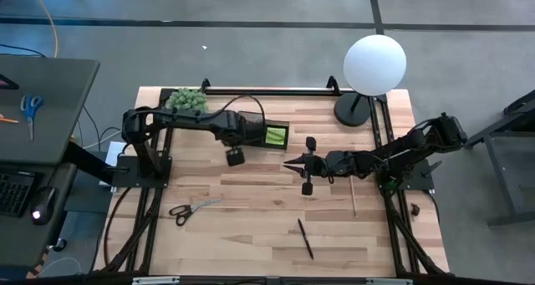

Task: Pick and place office supplies into organizer
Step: Move the organizer bin to the center

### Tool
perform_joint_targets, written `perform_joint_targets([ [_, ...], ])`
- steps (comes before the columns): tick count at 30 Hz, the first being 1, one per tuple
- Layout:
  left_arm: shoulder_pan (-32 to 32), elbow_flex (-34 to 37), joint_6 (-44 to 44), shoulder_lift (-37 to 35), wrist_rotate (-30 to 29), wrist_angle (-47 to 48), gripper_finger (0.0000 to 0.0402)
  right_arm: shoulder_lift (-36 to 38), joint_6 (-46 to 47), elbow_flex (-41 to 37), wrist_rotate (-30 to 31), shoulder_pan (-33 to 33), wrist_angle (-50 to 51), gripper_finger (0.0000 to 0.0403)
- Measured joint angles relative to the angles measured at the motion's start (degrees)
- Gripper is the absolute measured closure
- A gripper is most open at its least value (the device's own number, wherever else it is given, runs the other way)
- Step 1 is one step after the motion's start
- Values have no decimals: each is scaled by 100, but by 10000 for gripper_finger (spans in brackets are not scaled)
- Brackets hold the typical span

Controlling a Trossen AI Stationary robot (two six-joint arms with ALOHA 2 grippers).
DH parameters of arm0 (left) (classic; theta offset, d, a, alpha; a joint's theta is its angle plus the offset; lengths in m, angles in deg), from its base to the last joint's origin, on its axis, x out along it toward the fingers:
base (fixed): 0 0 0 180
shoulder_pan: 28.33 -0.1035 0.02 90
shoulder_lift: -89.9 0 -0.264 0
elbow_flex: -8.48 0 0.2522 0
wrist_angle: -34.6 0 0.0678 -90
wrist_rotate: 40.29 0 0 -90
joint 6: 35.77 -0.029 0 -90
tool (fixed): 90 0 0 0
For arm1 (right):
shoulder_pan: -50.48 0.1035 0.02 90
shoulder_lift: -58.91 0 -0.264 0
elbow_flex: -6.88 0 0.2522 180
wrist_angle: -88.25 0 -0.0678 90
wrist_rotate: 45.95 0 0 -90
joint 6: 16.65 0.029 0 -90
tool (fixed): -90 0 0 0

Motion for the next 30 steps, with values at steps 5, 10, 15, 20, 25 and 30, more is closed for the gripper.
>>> perform_joint_targets([
  [5, 639, 0, 579, -2, 573, 1071, 155, 0, 2, 0, -16, 0, 2, 368],
  [10, 1551, 0, 1051, -2, 1065, 1446, 188, 0, 92, 0, -197, 0, 53, 372],
  [15, 2543, 0, 1697, -2, 1215, 1410, 214, -1, 238, 0, 71, -11, 488, 372],
  [20, 3489, 1, 2496, -2, 1211, 1334, 235, -221, 744, -2, 739, -141, 837, 372],
  [25, 4276, 2, 3207, -2, 1121, 933, 251, -639, 1095, -2, 1224, -517, 591, 379],
  [30, 4699, 2, 3214, -2, -294, 221, 266, -997, 1120, 121, 1238, -1100, 242, 384],
])
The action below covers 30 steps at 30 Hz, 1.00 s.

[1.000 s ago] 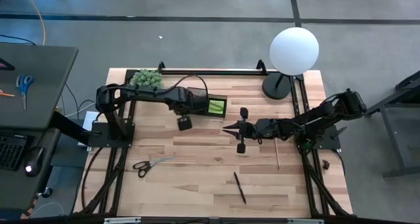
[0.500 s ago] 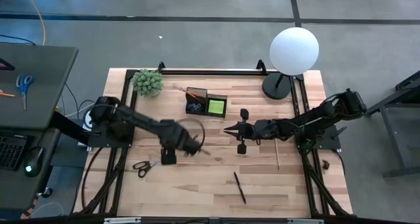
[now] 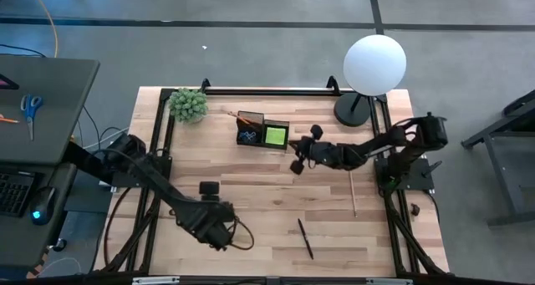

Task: Pick and place office supplies into organizer
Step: Move the organizer bin to the center

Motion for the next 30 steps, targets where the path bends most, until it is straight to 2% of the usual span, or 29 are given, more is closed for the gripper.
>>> perform_joint_targets([
  [3, 21, 0, -31, 0, -946, -515, 273, -26, 327, 263, -88, -437, 439, 377],
  [7, 57, 36, -443, -4, -1634, -1238, 283, -28, 817, 936, -512, -1011, 1972, 343],
  [12, 258, 446, -799, -9, -1950, -1777, 295, -28, 991, 1928, -923, -1458, 3618, 284],
  [17, 514, 923, -373, -9, -2026, -1967, 308, -28, 1361, 2669, -1142, -1577, 4699, 251],
  [26, 1294, 1252, 604, -9, -2821, -2010, 335, -29, 1474, 2536, -972, -1656, 4803, 252],
  [30, 1437, 1252, 771, -8, -3002, -2080, 347, -280, 1584, 2507, -1183, -1768, 4651, 256],
])
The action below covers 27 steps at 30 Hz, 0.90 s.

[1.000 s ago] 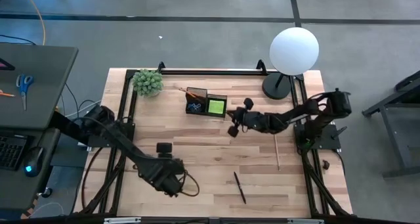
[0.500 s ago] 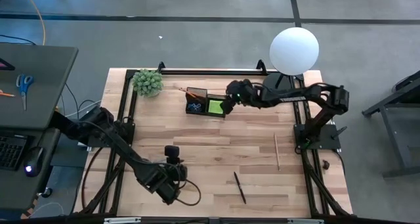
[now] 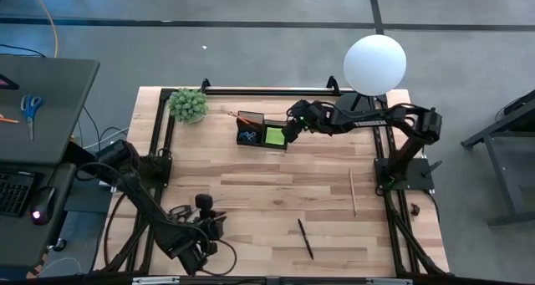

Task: Pick and place office supplies into organizer
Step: Move the organizer bin to the center

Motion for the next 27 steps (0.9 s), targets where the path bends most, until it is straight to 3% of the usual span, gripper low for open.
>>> perform_joint_targets([
  [4, 14, 0, 5, 1, -96, -46, 356, -478, -20, 14, -481, -94, -195, 254],
  [8, 3, 0, 1, 5, -139, -61, 362, -708, -55, 76, -452, -215, -145, 248],
  [17, 7, 0, 5, 5, -155, -165, 362, -708, -278, 61, -312, -513, -281, 253],
  [27, 7, 0, 5, 5, -111, -188, 362, -710, -41, 48, -630, -387, -222, 264],
])
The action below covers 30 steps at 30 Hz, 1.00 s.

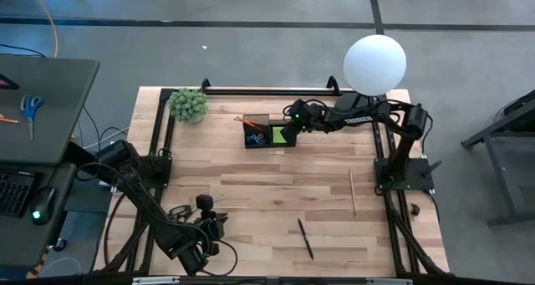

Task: Pick and place office supplies into organizer
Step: Move the organizer bin to the center

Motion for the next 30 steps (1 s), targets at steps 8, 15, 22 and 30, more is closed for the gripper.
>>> perform_joint_targets([
  [8, 0, 0, 0, 0, 15, 5, 361, 0, 228, 0, -153, 212, 28, 265],
  [15, 2, 0, 2, 0, 15, 7, 360, 0, 388, 0, -147, 227, 52, 265],
  [22, 1, 0, 2, 0, 15, 7, 361, 4, 852, 13, -375, 246, 262, 265],
  [30, 0, 0, 4, 0, 15, 0, 362, 7, 943, 13, -407, 458, 314, 265],
])
